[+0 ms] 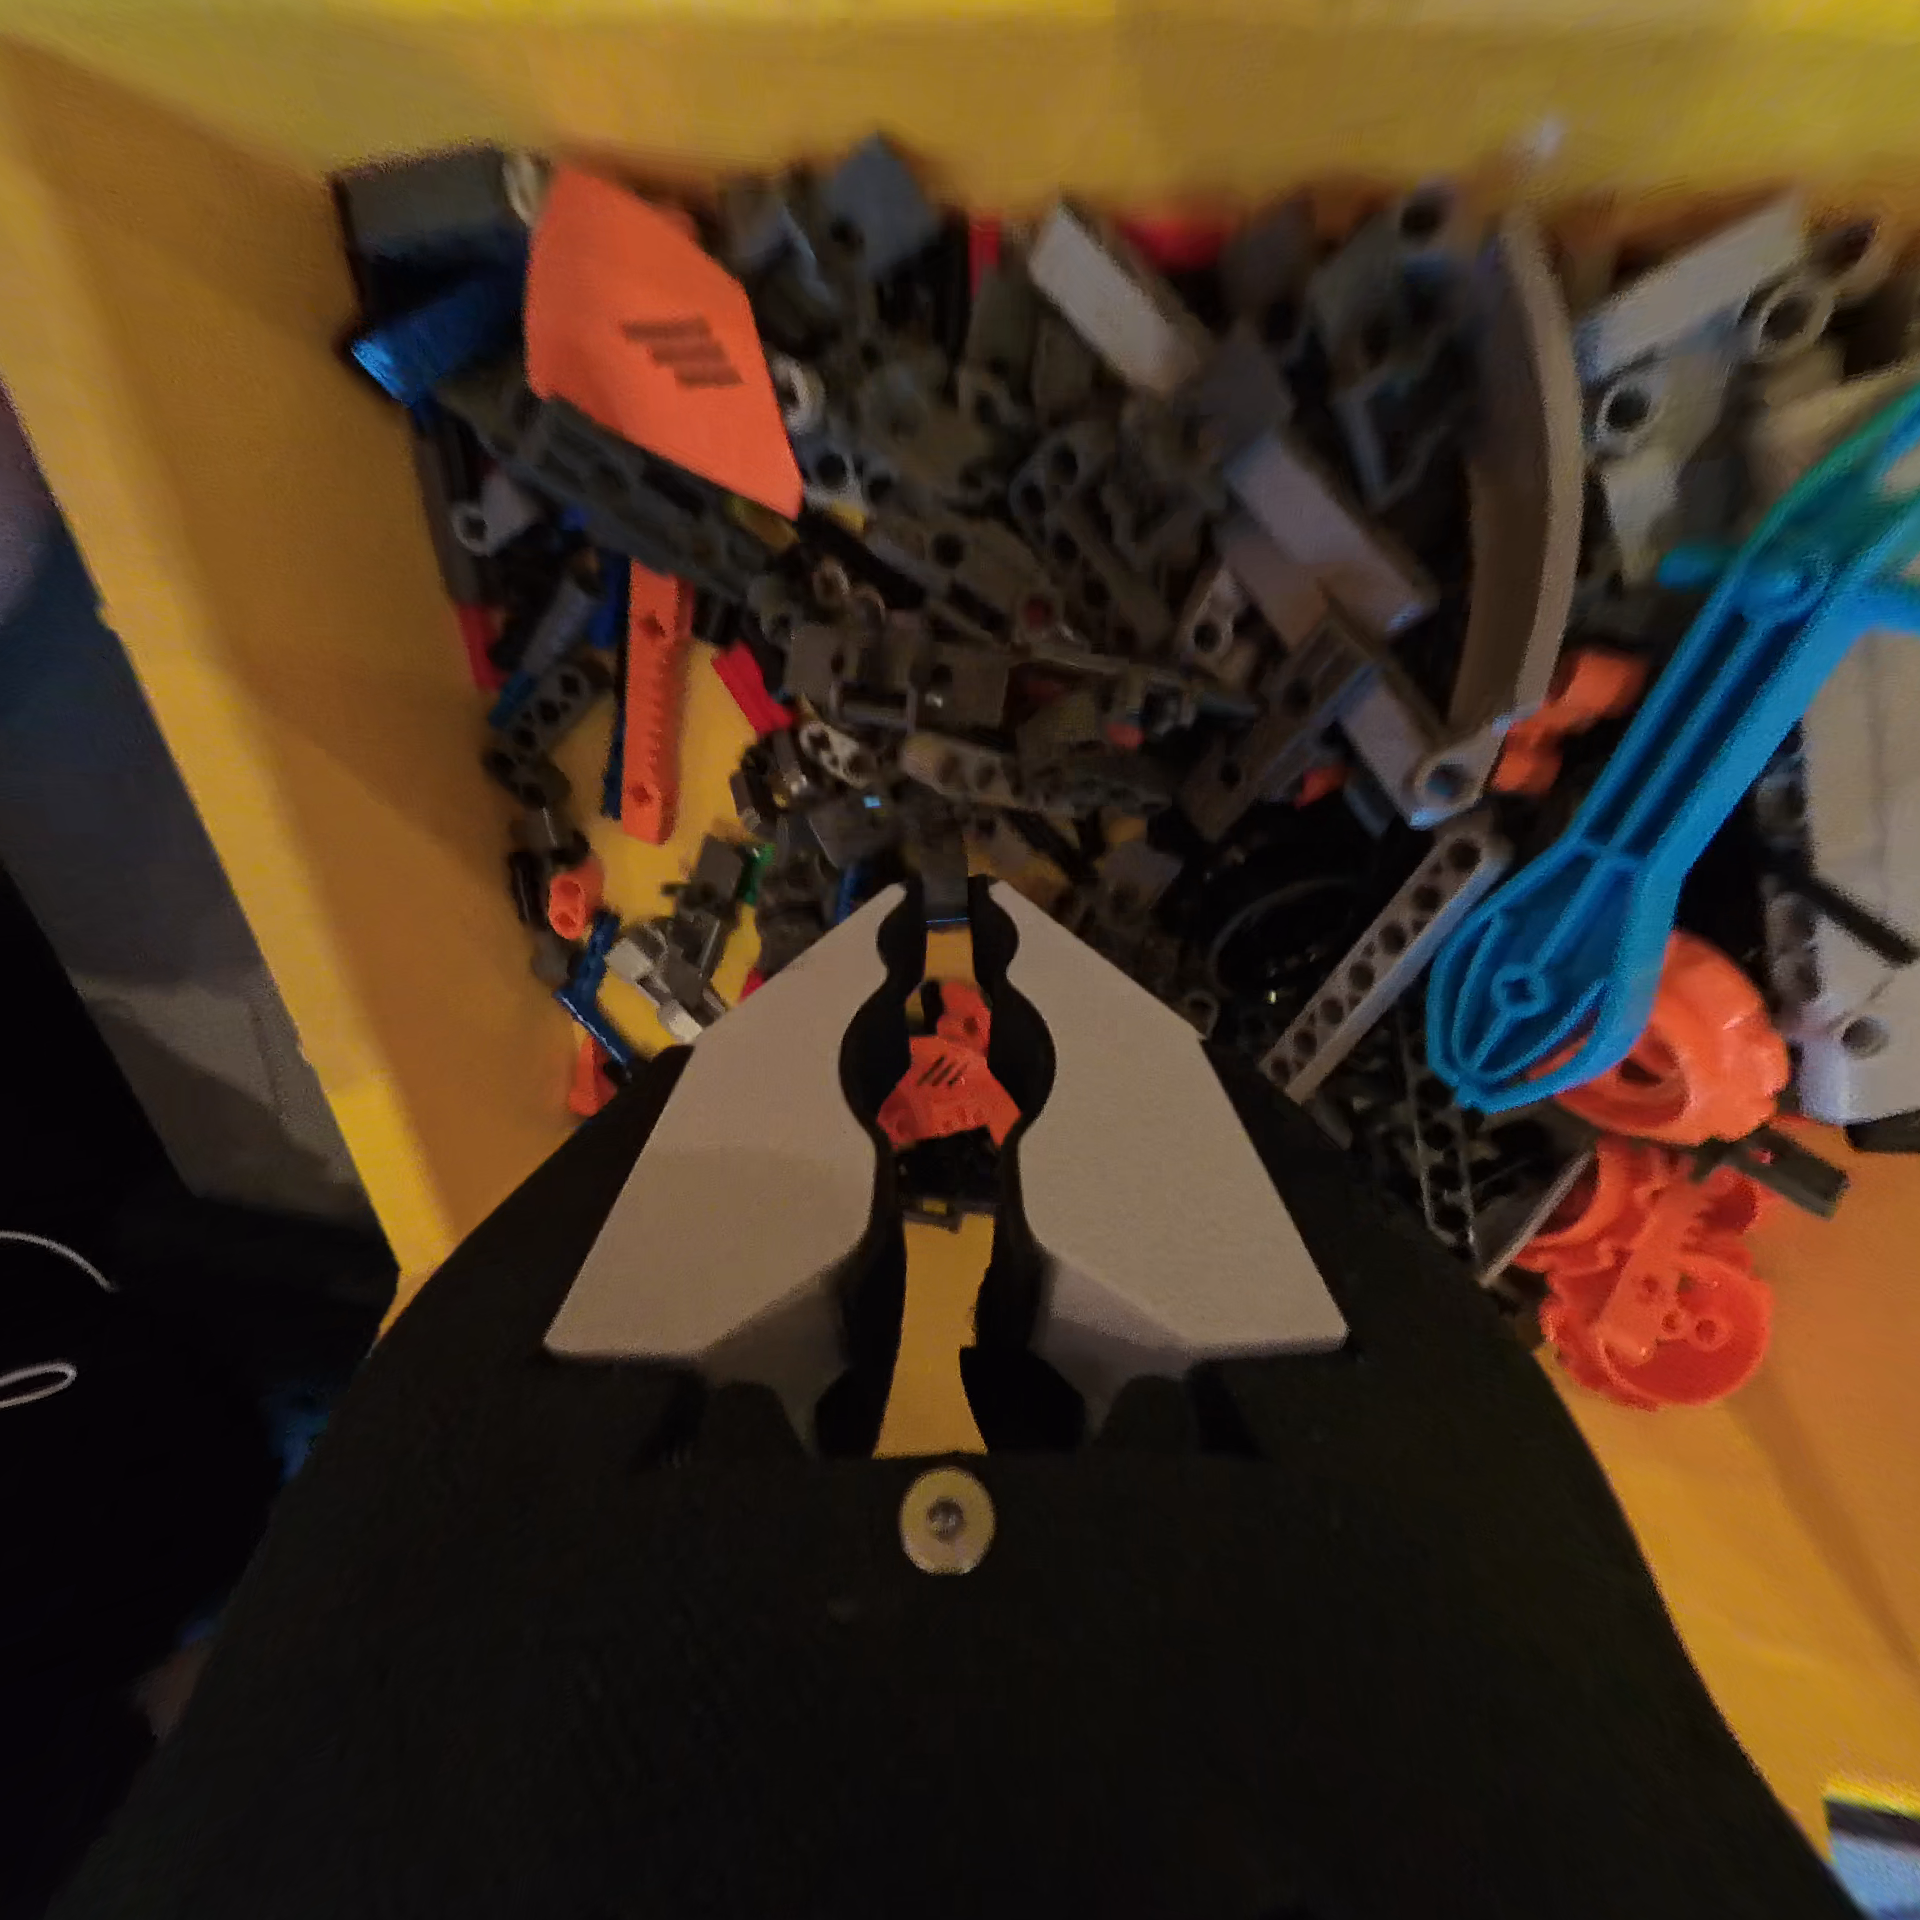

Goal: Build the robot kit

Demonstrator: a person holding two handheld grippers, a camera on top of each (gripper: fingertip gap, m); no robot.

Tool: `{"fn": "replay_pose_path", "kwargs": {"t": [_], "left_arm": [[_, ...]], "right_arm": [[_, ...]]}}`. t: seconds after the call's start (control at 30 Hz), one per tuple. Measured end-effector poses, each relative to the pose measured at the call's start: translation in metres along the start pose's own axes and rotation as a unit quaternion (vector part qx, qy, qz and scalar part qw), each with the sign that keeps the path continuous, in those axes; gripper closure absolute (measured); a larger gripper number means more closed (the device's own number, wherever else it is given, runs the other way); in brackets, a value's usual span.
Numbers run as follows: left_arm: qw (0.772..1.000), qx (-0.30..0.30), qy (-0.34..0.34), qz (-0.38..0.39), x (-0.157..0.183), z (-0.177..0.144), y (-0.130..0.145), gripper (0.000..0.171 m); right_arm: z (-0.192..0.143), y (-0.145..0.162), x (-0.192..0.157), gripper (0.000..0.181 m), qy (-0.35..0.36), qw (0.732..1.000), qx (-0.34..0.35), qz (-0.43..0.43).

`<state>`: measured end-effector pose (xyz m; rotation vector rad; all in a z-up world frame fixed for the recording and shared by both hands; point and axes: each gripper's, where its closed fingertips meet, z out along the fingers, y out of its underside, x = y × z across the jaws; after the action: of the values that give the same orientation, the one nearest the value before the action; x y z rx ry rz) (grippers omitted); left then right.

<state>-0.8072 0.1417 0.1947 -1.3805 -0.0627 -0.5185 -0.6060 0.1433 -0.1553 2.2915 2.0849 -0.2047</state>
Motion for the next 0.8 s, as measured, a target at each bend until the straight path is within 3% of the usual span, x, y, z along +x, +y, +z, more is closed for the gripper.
{"fn": "replay_pose_path", "kwargs": {"t": [0.2,0.27,0.37,0.53,0.7,0.8], "left_arm": [[1.0,-0.002,0.0,0.001,0.0,0.001,0.001,0.113],[1.0,-0.002,0.0,0.0,0.0,0.0,0.001,0.113],[1.0,0.001,0.001,-0.001,0.0,-0.001,0.0,0.113],[1.0,0.002,0.0,-0.003,-0.001,-0.001,-0.001,0.113],[1.0,0.0,-0.001,0.001,0.0,-0.001,0.0,0.113],[1.0,0.0,0.0,-0.001,0.0,0.0,0.0,0.113]], "right_arm": [[0.004,-0.031,-0.028,0.173,-0.061,0.994,0.062,-0.073],[0.003,-0.033,-0.044,0.156,-0.089,0.987,0.068,-0.115],[-0.007,-0.013,-0.032,0.139,-0.04,0.987,0.047,-0.146],[-0.016,0.046,-0.005,0.117,0.008,0.994,-0.04,-0.106],[-0.003,0.052,-0.022,0.12,-0.028,0.988,-0.086,-0.127],[0.0,0.056,-0.024,0.133,-0.029,0.987,-0.111,-0.117]]}}
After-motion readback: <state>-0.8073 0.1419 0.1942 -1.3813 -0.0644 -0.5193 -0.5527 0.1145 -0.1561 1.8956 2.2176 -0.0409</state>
